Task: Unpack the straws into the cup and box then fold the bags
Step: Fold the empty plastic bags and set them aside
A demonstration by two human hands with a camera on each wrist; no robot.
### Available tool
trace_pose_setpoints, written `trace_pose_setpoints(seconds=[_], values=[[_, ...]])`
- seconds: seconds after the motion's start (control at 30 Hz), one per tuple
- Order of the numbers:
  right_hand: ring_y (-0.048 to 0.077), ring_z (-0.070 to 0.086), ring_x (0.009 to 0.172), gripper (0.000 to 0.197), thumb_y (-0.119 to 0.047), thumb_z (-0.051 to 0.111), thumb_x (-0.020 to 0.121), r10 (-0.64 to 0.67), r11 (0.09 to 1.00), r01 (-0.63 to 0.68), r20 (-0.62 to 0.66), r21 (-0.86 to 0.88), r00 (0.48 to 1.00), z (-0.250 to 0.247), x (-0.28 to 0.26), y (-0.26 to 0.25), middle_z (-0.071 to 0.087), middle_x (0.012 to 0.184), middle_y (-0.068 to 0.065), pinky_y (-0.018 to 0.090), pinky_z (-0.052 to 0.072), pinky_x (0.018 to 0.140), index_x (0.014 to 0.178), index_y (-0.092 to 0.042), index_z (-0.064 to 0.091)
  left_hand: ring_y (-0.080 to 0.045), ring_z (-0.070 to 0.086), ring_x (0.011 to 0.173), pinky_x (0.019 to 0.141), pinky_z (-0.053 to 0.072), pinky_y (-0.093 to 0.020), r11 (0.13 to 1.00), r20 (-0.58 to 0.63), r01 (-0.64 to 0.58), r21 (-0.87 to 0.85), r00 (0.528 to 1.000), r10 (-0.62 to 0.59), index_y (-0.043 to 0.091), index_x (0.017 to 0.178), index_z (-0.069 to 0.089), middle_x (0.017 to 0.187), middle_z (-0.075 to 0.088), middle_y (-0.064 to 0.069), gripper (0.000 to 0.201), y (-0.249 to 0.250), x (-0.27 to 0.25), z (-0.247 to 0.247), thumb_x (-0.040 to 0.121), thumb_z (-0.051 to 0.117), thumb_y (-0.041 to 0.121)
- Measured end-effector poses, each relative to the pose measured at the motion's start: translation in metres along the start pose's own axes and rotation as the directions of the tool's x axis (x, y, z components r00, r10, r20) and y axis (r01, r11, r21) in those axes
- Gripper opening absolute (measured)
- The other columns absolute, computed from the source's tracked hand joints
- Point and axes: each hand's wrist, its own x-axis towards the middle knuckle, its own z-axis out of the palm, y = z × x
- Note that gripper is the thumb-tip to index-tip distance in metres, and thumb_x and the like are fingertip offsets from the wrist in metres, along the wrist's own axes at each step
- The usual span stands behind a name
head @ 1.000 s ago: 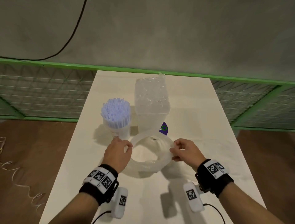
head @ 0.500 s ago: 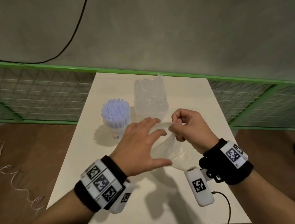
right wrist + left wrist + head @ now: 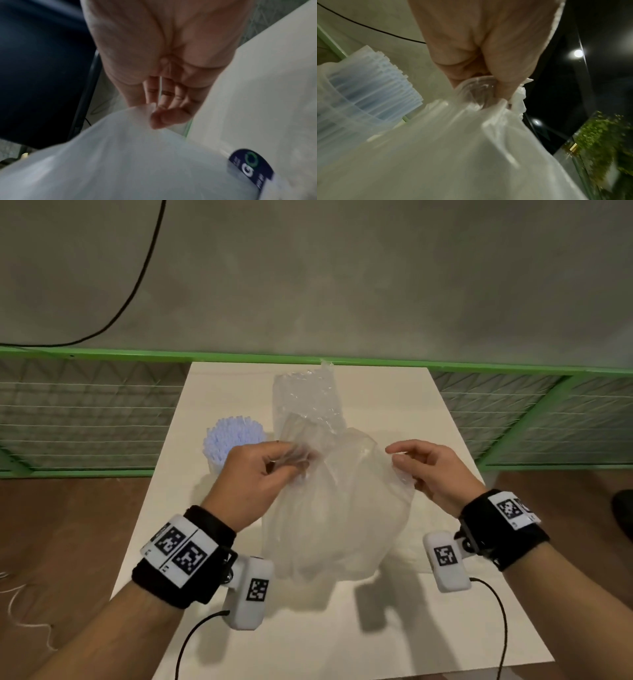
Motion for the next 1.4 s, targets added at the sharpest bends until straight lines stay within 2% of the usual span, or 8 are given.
trace_pose_setpoints(seconds=[0.23, 0.43, 0.6, 0.73, 0.87, 1.07, 1.27, 1.4], values=[[0.006, 0.045, 0.042, 0.01, -0.006, 0.068, 0.087, -0.033, 0.999, 0.03, -0.326, -0.015, 0.945, -0.057, 0.018, -0.024, 0.059, 0.051, -0.003, 0.016, 0.043, 0.045, 0.079, -0.002, 0.066, -0.014, 0.071, 0.064, 0.062, 0.061, -0.029, 0.979, -0.189, 0.127, -0.162, 0.969, -0.157, 0.034, 0.094, 0.075, 0.092, 0.078, 0.003, 0.028, -0.006, 0.006, -0.035, 0.083, 0.077, 0.009], [0.009, 0.044, 0.046, 0.024, -0.027, 0.066, 0.092, 0.001, 0.986, 0.079, -0.48, 0.146, 0.878, -0.069, 0.023, -0.037, 0.053, 0.064, 0.002, 0.022, 0.038, 0.048, 0.074, -0.012, 0.063, -0.022, 0.056, 0.057, 0.053, 0.05, -0.023, 0.962, -0.222, 0.024, -0.273, 0.971, -0.087, 0.031, 0.093, 0.037, 0.086, 0.077, -0.006, 0.04, 0.005, 0.007, -0.039, 0.092, 0.065, 0.002], [0.036, 0.059, 0.117, 0.073, -0.074, 0.043, 0.084, 0.193, 0.854, -0.189, 0.042, 0.485, 0.98, -0.026, -0.008, -0.001, 0.061, 0.13, 0.012, 0.053, 0.046, 0.097, 0.13, -0.02, 0.057, -0.024, 0.067, 0.095, 0.077, 0.055, -0.025, 0.939, -0.312, 0.014, -0.344, 0.941, -0.128, 0.025, 0.069, 0.067, 0.091, 0.076, 0.006, 0.051, 0.003, 0.014, -0.032, 0.095, 0.046, -0.013], [0.048, 0.044, 0.131, 0.088, -0.07, 0.064, 0.074, 0.08, 0.727, -0.307, 0.368, 0.614, 0.926, 0.009, -0.027, 0.011, 0.048, 0.145, 0.015, 0.076, 0.033, 0.096, 0.147, -0.029, 0.038, -0.02, 0.071, 0.092, 0.071, 0.063, -0.038, 0.882, -0.127, 0.109, -0.459, 0.974, -0.186, 0.034, 0.126, 0.061, 0.116, 0.067, 0.017, 0.046, 0.013, 0.014, -0.028, 0.087, 0.075, 0.017], [0.039, 0.061, 0.114, 0.077, -0.024, 0.071, 0.087, 0.031, 0.832, -0.082, 0.102, 0.549, 0.994, 0.009, -0.019, 0.001, 0.06, 0.134, 0.011, 0.058, 0.053, 0.084, 0.145, -0.046, 0.026, -0.028, 0.071, 0.106, 0.085, 0.059, -0.048, 0.845, 0.008, 0.113, -0.522, 0.992, -0.128, 0.057, 0.128, 0.041, 0.133, 0.059, 0.005, 0.103, 0.012, 0.008, -0.027, 0.058, 0.088, -0.002], [0.02, 0.064, 0.075, 0.093, 0.008, 0.064, 0.075, -0.193, 0.931, 0.186, -0.006, 0.315, 0.981, -0.005, -0.014, -0.011, 0.07, 0.108, 0.019, 0.027, 0.055, 0.071, 0.139, -0.048, 0.027, -0.016, 0.069, 0.085, 0.075, 0.056, -0.023, 0.788, -0.315, 0.062, -0.612, 0.895, -0.315, 0.027, 0.081, 0.068, 0.091, 0.069, 0.003, 0.04, -0.001, 0.016, -0.018, 0.083, 0.064, -0.013], [0.021, 0.062, 0.076, 0.075, 0.013, 0.064, 0.079, -0.228, 0.951, 0.18, 0.177, 0.253, 0.957, -0.03, -0.021, -0.021, 0.041, 0.148, -0.005, 0.038, 0.059, 0.071, 0.135, -0.036, 0.054, -0.016, 0.074, 0.088, 0.065, 0.061, -0.027, 0.834, -0.092, 0.123, -0.538, 0.975, -0.203, 0.032, 0.129, 0.06, 0.132, 0.06, -0.007, 0.064, 0.006, 0.011, -0.045, 0.075, 0.071, -0.002], [0.01, 0.064, 0.098, 0.051, -0.008, 0.062, 0.089, -0.149, 0.95, 0.126, 0.06, 0.285, 0.987, -0.027, -0.008, -0.025, 0.051, 0.144, -0.009, 0.025, 0.058, 0.067, 0.136, -0.028, 0.056, -0.015, 0.069, 0.111, 0.08, 0.061, -0.03, 0.941, 0.077, 0.115, -0.319, 0.992, -0.096, 0.04, 0.14, 0.05, 0.138, 0.043, 0.032, 0.095, 0.009, 0.013, -0.049, 0.07, 0.073, -0.021]])
